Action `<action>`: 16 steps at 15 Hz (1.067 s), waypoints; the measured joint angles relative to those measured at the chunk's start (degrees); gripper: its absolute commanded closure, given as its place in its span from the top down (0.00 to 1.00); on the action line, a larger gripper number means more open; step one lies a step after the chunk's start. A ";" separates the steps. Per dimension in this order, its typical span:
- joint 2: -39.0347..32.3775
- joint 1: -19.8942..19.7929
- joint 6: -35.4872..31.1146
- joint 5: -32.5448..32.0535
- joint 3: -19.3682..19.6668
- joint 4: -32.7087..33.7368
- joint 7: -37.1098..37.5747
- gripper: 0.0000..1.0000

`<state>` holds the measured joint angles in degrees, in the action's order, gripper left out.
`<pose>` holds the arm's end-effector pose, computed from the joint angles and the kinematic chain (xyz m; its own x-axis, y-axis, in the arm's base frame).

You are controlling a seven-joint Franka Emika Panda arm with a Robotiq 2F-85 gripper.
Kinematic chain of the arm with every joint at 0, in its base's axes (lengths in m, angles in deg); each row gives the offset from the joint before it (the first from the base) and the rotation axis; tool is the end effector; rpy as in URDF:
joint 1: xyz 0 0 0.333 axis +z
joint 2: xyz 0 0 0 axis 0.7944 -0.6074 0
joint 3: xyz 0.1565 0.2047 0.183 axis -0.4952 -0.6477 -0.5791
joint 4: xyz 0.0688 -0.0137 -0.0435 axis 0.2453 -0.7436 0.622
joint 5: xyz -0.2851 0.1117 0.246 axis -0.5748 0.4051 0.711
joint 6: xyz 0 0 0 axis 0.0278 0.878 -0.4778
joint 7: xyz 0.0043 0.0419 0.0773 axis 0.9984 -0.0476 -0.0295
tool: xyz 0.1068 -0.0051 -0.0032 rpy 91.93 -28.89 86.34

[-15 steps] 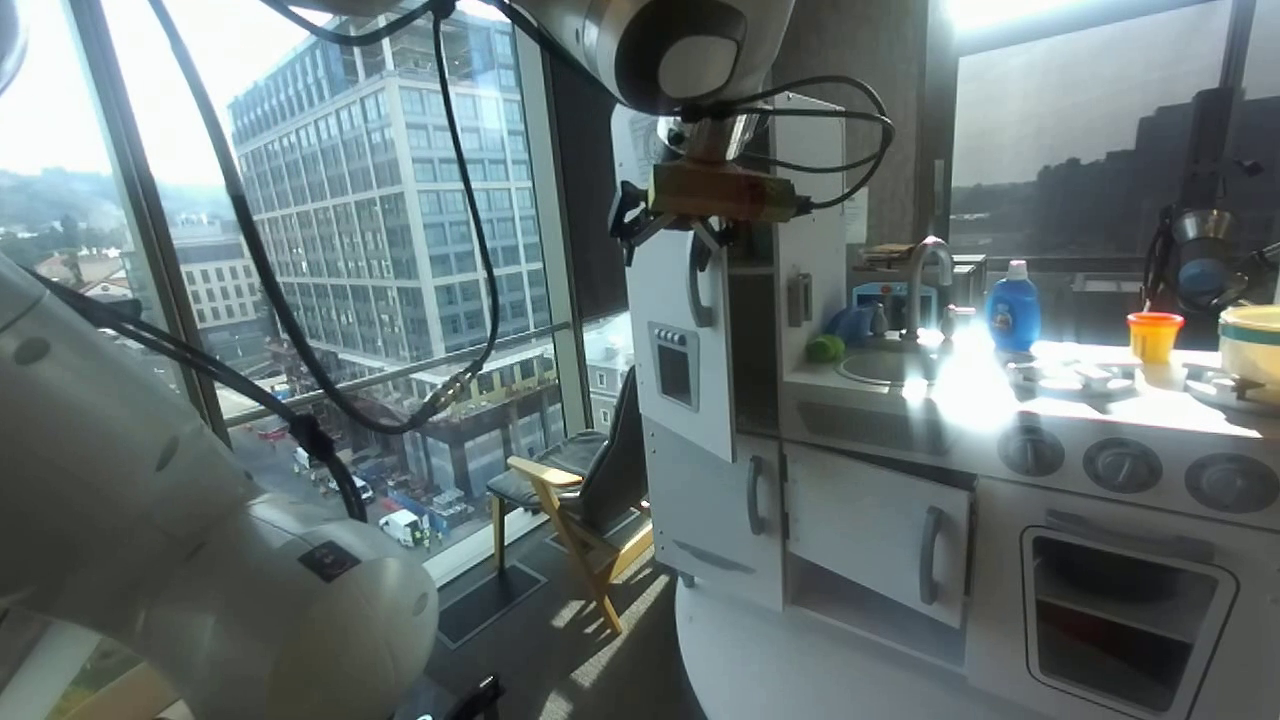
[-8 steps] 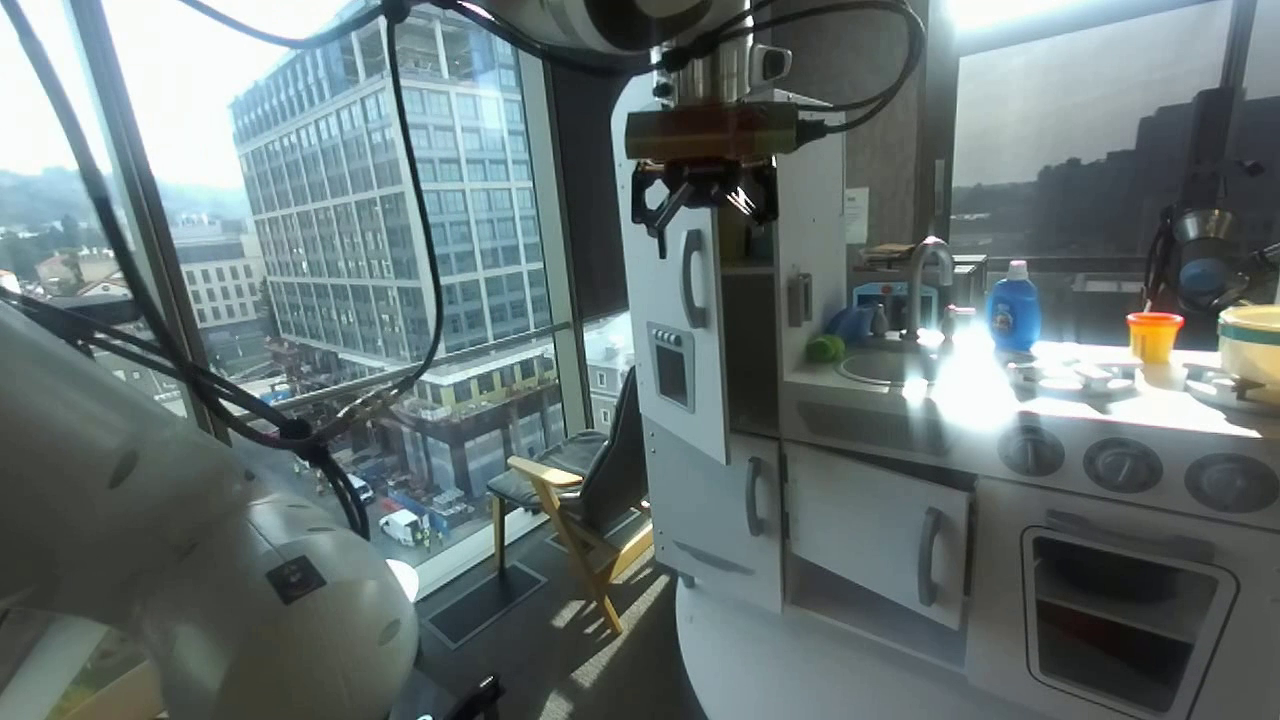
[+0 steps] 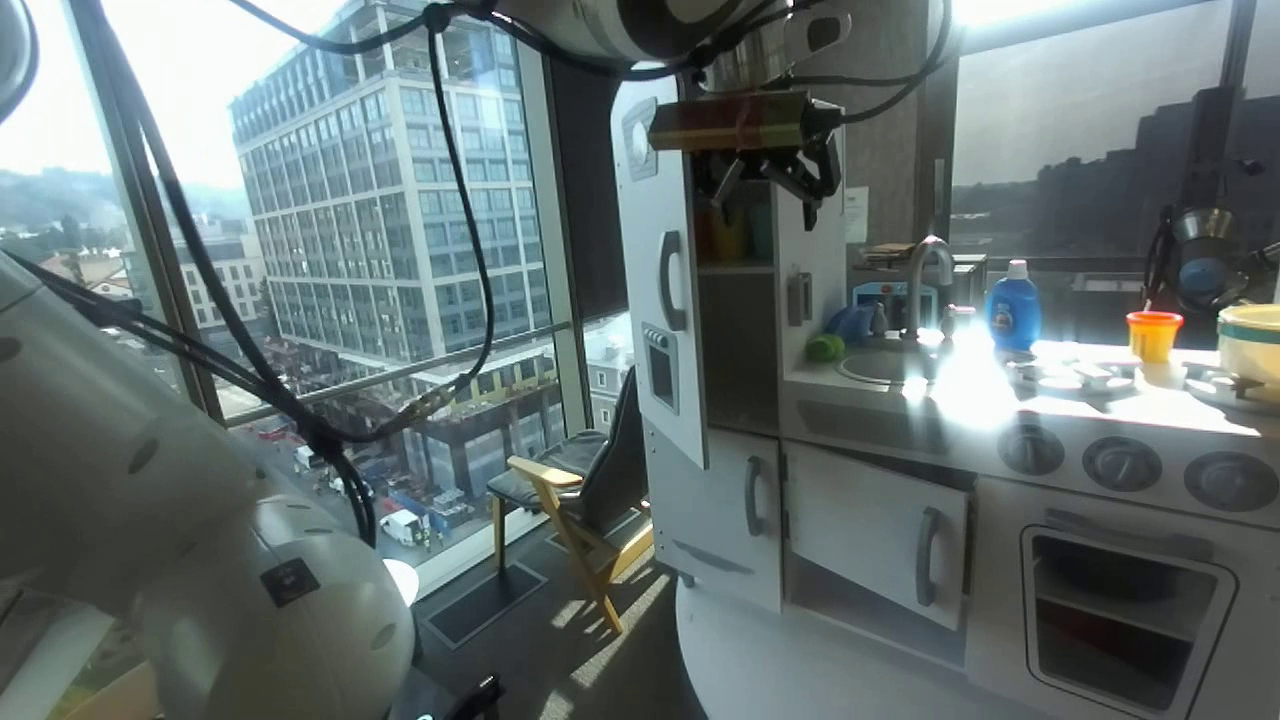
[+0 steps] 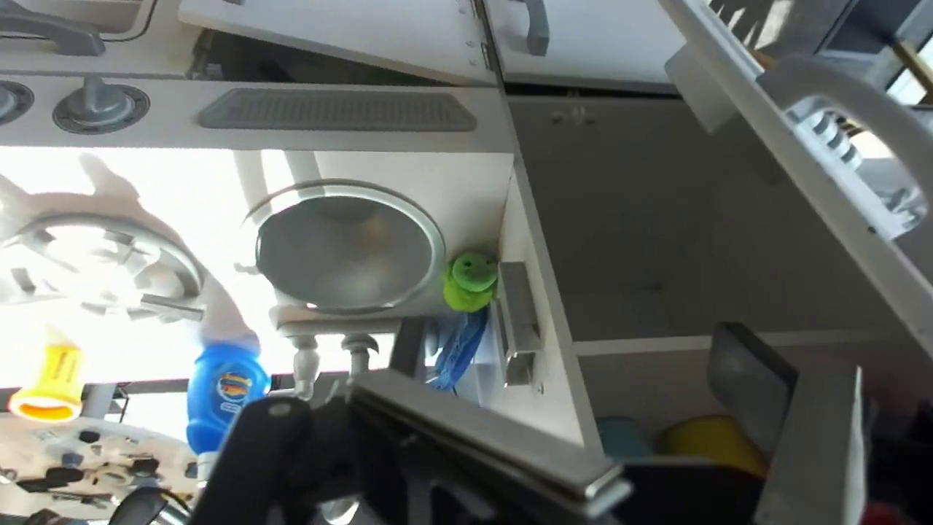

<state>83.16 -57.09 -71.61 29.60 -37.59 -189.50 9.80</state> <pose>0.4208 -0.1403 0.6529 0.8427 0.0167 0.5382 0.0659 -0.9952 -0.0722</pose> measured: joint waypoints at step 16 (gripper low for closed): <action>3.94 5.08 7.87 -1.63 -6.54 -4.23 12.15 1.00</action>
<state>87.10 -52.01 -63.74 27.96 -44.13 -193.73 21.95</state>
